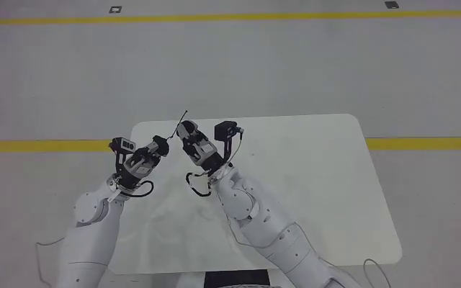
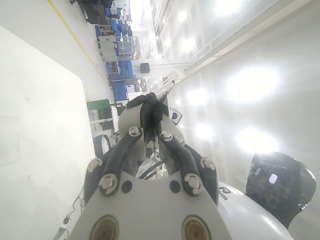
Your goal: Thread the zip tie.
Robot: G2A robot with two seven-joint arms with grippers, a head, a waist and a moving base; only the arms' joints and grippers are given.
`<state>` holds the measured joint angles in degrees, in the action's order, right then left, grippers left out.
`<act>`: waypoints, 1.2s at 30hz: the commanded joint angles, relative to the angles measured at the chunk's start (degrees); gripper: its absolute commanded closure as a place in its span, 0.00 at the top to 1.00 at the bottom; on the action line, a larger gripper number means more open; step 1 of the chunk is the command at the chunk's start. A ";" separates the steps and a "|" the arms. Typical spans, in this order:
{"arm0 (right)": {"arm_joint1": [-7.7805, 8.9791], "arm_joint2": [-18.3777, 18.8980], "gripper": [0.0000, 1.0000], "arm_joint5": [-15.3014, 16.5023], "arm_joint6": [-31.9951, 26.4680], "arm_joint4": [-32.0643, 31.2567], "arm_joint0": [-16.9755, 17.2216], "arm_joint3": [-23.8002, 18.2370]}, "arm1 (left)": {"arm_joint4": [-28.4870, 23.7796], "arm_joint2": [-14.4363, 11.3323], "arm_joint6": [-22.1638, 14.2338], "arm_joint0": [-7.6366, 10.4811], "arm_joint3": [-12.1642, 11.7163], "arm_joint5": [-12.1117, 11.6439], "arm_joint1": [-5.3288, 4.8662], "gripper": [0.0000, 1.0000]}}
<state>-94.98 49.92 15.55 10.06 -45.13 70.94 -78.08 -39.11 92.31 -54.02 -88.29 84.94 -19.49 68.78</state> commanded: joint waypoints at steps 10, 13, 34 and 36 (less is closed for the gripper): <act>0.12 0.28 0.00 -0.37 2.41 -2.78 -0.28 0.16 | -0.35 -0.31 -0.39 0.28 -0.06 0.01 -0.13 0.00; 0.13 0.25 0.00 -0.20 3.73 -4.06 -0.54 -0.04 | -0.20 -0.36 -0.52 0.40 -0.13 0.01 -0.16 0.00; 0.01 0.19 0.00 -1.00 4.84 -5.64 -1.13 1.04 | -1.05 0.52 -2.49 1.15 -0.51 0.01 0.25 0.00; 0.01 0.19 0.00 -1.00 4.84 -5.64 -1.13 1.04 | -1.05 0.52 -2.49 1.15 -0.51 0.01 0.25 0.00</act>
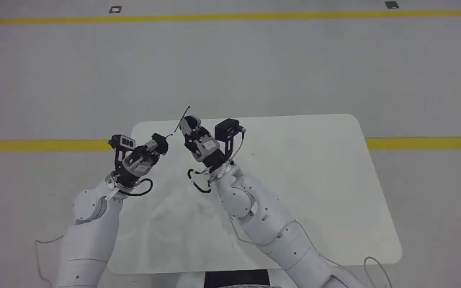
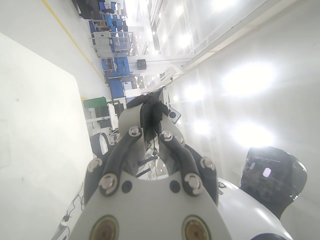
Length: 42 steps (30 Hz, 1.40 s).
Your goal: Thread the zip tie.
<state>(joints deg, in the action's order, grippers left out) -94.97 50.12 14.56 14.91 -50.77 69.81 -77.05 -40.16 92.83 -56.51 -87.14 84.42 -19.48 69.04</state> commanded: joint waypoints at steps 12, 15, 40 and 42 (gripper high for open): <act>0.27 0.99 0.00 -0.41 -0.16 -0.42 0.55 -1.33 | -2.40 0.39 0.68 -0.34 -0.48 0.00 0.09 0.00; 0.59 2.12 0.00 0.53 -0.09 0.12 1.34 -2.59 | -4.27 1.46 -1.59 -0.32 -1.76 0.00 0.38 0.00; 0.93 4.60 0.00 3.13 -4.85 11.29 1.33 -3.13 | -3.41 13.09 -23.13 8.85 -7.68 0.00 10.34 0.00; 0.88 4.59 0.00 2.95 -4.61 11.65 1.16 -2.91 | -2.87 13.36 -23.13 9.14 -7.85 0.00 10.86 0.00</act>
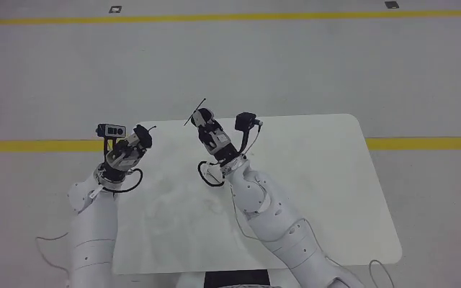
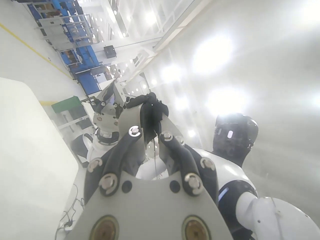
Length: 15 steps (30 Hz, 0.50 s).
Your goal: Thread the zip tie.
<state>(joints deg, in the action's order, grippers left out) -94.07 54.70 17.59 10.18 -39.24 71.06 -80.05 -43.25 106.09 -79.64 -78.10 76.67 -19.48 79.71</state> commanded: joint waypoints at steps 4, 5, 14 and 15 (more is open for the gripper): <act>-0.02 0.01 0.00 -0.08 0.12 0.12 -0.08 0.10 | 0.22 0.10 0.00 0.10 -0.10 0.00 0.19 0.00; -0.02 0.01 0.00 -0.08 0.12 0.12 -0.08 0.10 | 0.22 0.10 0.00 0.10 -0.10 0.00 0.19 0.00; -0.01 0.06 0.00 -0.25 0.13 0.14 0.04 -0.12 | 0.41 -0.86 2.38 -0.43 1.05 0.00 0.10 0.00; 0.02 0.10 0.00 -0.47 0.19 0.02 0.18 -0.50 | 0.73 -0.74 2.39 -0.42 1.60 0.00 0.04 0.00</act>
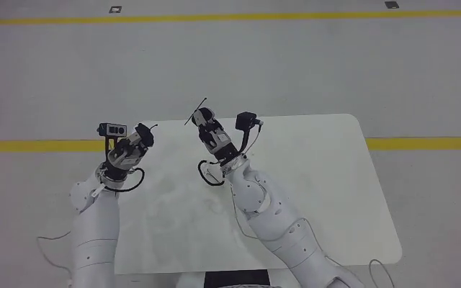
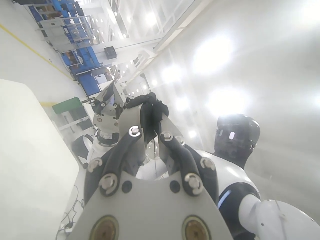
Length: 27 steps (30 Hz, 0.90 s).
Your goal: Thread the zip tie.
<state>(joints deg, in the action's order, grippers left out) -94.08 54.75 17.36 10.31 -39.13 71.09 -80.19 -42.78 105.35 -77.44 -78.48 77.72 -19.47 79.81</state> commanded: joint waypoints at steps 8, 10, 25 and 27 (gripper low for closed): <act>-0.03 -0.77 0.00 0.86 4.30 -3.87 -0.13 -1.17 | 3.07 0.77 -0.89 0.65 0.23 -0.01 0.67 0.00; -0.13 -1.32 0.00 1.24 5.36 -4.60 -0.25 -1.47 | 3.14 0.96 -0.68 0.97 -0.26 -0.01 1.16 0.00; -0.67 -4.31 0.00 2.12 7.03 -8.56 -1.96 -0.97 | 5.35 2.94 -2.20 2.97 -1.85 -0.01 4.31 0.00; -0.67 -4.31 0.00 2.12 7.03 -8.56 -1.96 -0.97 | 5.35 2.94 -2.20 2.97 -1.85 -0.01 4.31 0.00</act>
<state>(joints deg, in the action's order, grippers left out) -94.76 50.42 19.51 17.34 -47.73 69.12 -81.15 -37.42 108.30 -79.65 -75.50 75.86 -19.48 84.13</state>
